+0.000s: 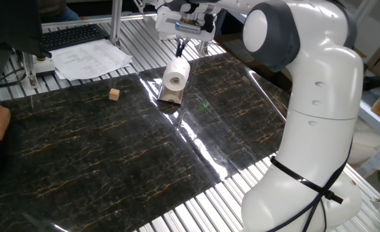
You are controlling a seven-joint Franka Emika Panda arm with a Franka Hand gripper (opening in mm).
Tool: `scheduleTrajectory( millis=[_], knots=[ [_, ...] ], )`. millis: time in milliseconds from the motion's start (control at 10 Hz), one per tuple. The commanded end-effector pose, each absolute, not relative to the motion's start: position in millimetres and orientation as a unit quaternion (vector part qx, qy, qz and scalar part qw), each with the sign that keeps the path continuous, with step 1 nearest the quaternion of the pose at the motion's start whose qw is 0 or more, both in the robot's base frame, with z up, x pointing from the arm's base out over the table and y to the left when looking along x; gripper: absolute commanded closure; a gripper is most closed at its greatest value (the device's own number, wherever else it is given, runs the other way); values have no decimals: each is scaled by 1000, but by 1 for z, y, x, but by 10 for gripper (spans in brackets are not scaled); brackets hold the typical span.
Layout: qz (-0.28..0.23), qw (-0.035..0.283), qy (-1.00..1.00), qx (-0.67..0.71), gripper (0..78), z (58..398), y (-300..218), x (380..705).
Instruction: Take the roll of paper down from the shelf
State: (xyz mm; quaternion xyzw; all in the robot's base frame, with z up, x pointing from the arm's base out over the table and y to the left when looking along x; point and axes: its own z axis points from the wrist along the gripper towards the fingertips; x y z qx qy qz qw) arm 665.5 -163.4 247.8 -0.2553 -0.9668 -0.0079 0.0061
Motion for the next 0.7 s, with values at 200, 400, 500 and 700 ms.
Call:
scheduleTrajectory(
  millis=[200,400,500,700],
  knots=[
    [-3,7,-968,-252,776,247,-181,672],
    [0,6,-967,-253,776,247,-183,674],
    [4,6,-967,-253,776,246,-185,675],
    [9,4,-967,-254,776,243,-186,676]
  ],
)
